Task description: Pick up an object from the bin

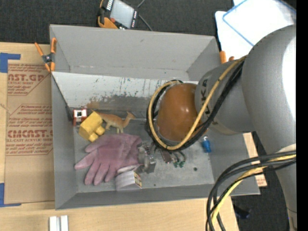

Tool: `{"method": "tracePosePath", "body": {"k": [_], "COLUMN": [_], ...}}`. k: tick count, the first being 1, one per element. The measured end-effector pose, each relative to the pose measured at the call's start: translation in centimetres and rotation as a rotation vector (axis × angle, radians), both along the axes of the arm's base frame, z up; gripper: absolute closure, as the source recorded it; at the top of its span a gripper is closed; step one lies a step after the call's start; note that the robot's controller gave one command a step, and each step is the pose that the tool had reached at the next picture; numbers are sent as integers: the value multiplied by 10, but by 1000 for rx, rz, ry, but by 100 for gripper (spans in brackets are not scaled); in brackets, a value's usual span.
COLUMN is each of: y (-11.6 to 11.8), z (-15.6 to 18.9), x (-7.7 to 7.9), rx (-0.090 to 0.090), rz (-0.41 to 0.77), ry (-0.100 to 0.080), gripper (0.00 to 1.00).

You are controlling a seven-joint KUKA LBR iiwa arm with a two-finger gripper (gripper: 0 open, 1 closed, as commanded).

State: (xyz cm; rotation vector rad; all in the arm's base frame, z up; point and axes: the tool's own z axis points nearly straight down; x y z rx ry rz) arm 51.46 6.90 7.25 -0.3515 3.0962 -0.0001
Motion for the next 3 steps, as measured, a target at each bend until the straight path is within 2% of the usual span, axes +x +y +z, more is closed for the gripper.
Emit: {"method": "tracePosePath", "body": {"k": [2, 3], "y": [7, -19], "z": [-1, -2], "x": [0, 26], "rx": [-1, 4], "rz": [2, -110], "ry": [-1, -4], "gripper": [100, 100]}}
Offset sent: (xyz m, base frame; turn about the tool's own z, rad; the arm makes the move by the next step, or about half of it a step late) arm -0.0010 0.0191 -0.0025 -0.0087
